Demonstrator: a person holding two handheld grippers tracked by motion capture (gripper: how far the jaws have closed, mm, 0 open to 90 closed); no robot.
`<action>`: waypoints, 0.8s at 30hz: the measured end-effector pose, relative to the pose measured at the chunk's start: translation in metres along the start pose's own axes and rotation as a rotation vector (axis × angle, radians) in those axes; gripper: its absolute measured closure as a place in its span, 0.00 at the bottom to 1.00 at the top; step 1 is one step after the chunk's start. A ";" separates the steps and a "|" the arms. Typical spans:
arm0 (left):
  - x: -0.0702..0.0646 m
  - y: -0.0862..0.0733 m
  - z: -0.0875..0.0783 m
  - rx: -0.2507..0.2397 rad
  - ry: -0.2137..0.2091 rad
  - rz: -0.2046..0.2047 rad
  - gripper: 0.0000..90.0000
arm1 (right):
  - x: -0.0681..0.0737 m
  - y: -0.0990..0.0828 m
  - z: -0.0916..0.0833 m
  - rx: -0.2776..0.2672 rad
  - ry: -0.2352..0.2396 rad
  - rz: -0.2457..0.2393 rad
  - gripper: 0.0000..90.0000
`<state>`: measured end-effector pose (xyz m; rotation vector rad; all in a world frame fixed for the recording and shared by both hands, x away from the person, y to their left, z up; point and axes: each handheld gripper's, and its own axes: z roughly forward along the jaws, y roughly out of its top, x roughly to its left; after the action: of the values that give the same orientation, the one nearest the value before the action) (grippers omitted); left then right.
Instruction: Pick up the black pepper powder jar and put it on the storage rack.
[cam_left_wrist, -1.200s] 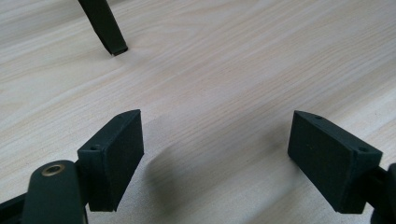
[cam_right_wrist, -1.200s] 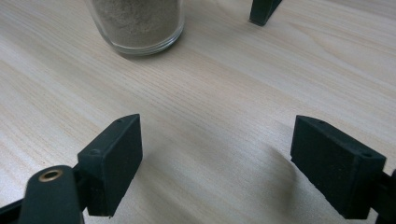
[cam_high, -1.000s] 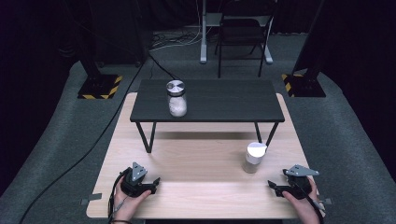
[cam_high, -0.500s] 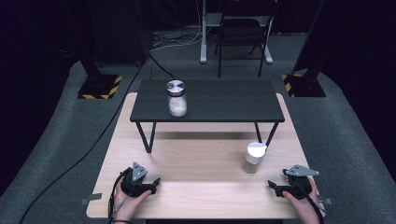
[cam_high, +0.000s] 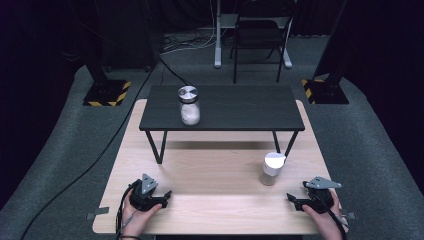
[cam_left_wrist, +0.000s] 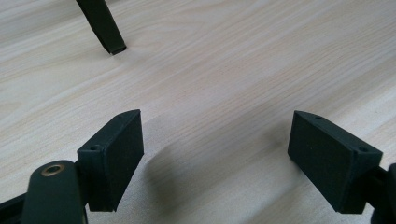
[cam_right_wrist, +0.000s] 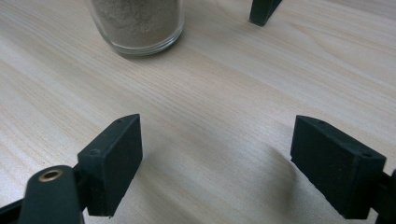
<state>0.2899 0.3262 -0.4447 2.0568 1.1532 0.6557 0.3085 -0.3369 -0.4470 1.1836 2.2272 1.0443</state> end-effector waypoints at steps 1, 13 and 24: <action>0.000 0.000 0.000 0.000 0.000 0.000 0.20 | 0.000 0.000 0.000 0.000 0.001 0.000 0.18; 0.000 0.000 0.000 0.000 -0.001 0.000 0.20 | 0.000 0.000 0.000 0.000 0.001 0.000 0.18; 0.000 0.000 0.000 0.002 0.000 -0.001 0.20 | -0.001 -0.001 0.000 -0.006 0.003 0.002 0.18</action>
<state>0.2903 0.3259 -0.4446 2.0573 1.1557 0.6544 0.3082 -0.3382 -0.4476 1.1823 2.2240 1.0537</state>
